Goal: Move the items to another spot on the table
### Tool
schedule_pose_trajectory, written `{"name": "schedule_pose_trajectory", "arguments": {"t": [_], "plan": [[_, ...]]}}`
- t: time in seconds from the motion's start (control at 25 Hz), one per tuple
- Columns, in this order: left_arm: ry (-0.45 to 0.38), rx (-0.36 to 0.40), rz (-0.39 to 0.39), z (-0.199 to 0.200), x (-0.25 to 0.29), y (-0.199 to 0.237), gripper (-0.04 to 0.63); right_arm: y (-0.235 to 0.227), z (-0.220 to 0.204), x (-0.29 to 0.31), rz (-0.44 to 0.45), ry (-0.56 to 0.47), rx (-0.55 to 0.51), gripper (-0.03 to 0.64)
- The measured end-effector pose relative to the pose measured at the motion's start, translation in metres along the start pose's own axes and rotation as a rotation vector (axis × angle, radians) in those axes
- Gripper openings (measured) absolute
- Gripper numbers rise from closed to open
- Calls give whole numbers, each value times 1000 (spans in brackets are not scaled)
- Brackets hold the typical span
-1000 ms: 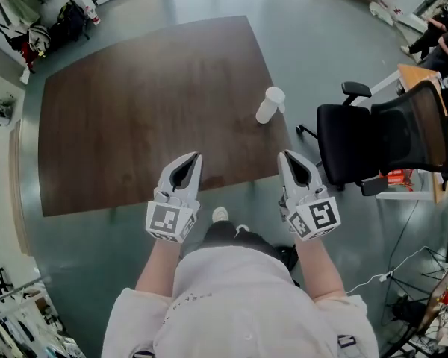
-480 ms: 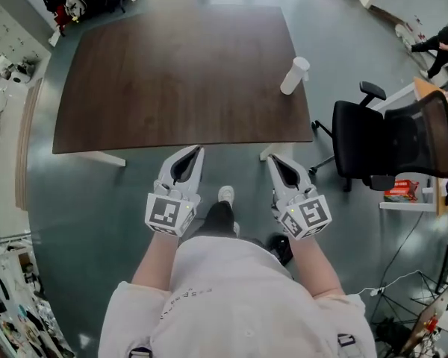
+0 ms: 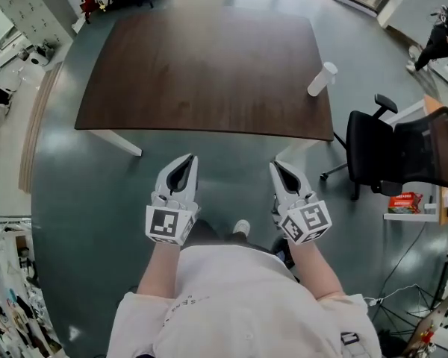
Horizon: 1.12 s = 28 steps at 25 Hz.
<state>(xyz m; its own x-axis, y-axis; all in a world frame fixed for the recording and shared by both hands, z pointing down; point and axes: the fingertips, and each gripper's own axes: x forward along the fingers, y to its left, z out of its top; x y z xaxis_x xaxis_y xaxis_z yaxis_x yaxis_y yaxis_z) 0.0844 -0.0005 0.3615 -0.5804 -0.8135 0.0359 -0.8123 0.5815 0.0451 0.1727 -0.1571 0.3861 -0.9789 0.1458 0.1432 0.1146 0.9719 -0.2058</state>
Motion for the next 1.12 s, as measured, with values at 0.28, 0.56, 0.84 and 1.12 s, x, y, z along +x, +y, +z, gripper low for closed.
{"name": "schedule_pose_trajectory", "arguments": {"t": [0.28, 0.56, 0.84, 1.12], "plan": [[35, -20, -65, -14, -34, 75, 15, 52, -7, 45, -106, -19, 11, -8], [18, -39, -110, 1, -63, 131, 15, 124, -10, 87, -147, -47, -29, -8], [-22, -43, -156, 6, -83, 138, 15, 160, -9, 97, -160, -46, -158, -8], [-47, -52, -150, 7, -94, 137, 15, 173, -9, 92, -147, -55, -177, -8]]}}
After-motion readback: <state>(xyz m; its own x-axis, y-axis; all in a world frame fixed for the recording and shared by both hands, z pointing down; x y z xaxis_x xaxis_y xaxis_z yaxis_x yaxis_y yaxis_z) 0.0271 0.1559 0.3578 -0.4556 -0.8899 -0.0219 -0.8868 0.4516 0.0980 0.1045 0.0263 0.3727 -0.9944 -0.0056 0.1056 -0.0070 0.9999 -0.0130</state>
